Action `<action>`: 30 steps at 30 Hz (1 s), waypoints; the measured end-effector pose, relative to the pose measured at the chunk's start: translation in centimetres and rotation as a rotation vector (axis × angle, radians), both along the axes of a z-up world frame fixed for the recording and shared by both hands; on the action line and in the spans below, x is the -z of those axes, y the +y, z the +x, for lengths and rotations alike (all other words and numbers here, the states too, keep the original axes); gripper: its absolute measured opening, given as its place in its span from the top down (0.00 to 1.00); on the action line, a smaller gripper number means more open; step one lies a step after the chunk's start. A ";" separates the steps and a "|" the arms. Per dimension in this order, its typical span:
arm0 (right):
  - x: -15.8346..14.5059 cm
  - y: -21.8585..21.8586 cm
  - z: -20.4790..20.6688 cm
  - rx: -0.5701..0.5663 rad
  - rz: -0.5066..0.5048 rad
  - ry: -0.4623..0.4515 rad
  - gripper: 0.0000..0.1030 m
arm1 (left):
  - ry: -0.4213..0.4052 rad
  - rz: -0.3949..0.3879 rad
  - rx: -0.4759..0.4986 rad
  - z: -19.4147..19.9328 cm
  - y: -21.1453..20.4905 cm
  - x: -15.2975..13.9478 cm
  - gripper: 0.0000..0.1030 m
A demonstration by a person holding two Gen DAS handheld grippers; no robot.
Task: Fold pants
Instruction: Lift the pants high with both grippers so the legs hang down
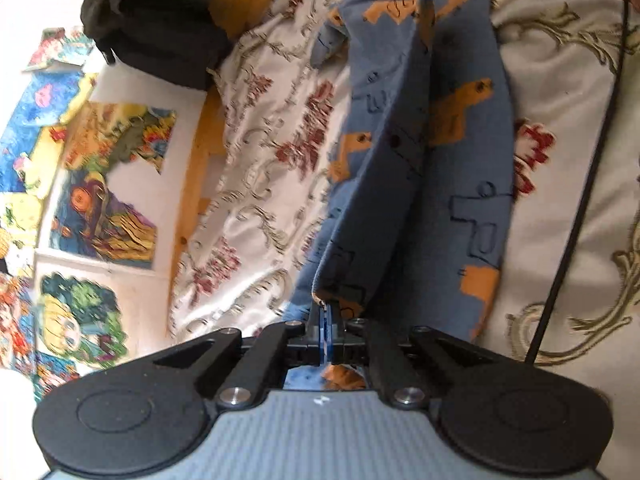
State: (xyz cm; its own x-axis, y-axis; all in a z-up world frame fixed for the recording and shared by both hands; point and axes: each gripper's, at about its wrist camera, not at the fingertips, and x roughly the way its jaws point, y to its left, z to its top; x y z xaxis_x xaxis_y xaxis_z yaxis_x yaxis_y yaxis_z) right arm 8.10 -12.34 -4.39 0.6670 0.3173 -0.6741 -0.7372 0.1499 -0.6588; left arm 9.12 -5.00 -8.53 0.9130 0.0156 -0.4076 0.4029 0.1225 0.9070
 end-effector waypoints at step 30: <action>0.9 2.2 -2.8 0.123 0.118 0.075 1.00 | -0.064 0.371 0.156 -1.3 5.4 2.1 0.99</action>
State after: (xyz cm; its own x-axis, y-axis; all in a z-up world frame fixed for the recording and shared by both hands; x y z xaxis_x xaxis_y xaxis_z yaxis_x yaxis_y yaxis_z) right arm 5.30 -10.18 -5.32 0.6549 0.3163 -0.6863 -0.7550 0.3149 -0.5752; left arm 7.87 0.44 -10.66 0.9394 0.0097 -0.3428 0.3320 -0.2759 0.9020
